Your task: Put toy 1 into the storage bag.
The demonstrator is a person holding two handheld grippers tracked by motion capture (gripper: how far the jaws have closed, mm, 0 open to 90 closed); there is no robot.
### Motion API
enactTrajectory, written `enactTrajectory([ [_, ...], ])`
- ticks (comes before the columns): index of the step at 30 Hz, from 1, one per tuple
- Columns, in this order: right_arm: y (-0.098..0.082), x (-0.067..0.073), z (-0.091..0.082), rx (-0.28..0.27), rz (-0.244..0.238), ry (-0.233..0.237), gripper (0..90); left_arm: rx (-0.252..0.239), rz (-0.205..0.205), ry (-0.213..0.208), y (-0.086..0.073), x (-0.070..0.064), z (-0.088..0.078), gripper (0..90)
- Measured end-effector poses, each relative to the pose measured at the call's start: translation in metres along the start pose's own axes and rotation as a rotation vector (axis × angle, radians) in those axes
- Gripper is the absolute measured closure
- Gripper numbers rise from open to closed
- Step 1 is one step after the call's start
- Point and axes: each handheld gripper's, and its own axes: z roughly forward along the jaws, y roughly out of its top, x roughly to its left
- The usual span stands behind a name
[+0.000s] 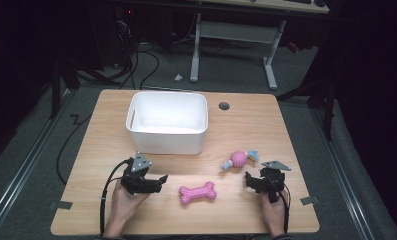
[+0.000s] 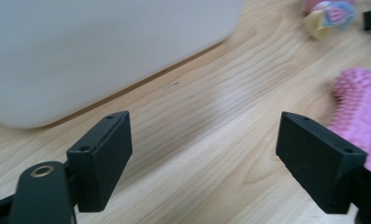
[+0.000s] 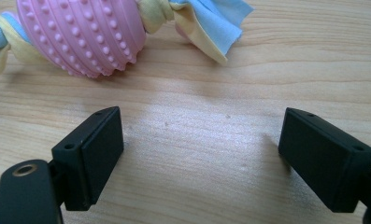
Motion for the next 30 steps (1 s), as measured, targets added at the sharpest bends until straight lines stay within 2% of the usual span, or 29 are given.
enactTrajectory([
  [3,0.000,0.000,0.000,0.000,0.000,0.000,13.7,0.000,0.016,-0.028,0.004,-0.007,0.000,18.3],
  [6,0.000,0.000,0.000,0.000,0.000,0.000,13.7,0.000,0.007,-0.092,0.005,-0.011,0.002,17.3],
  [7,0.000,0.000,0.000,0.000,0.000,0.000,13.7,0.003,0.009,-0.101,0.006,-0.013,0.004,17.3],
  [13,0.000,0.000,0.000,0.000,0.000,0.000,13.7,0.028,0.042,-0.121,0.007,-0.022,0.009,16.7],
  [22,0.000,0.000,0.000,0.000,0.000,0.000,13.7,0.038,0.080,-0.140,0.007,-0.034,0.013,16.4],
  [25,0.000,0.000,0.000,0.000,0.000,0.000,13.7,0.054,0.104,-0.148,0.007,-0.039,0.016,16.3],
  [30,0.000,0.000,0.000,0.000,0.000,-0.001,13.8,0.081,0.123,-0.160,0.005,-0.046,0.023,16.2],
])
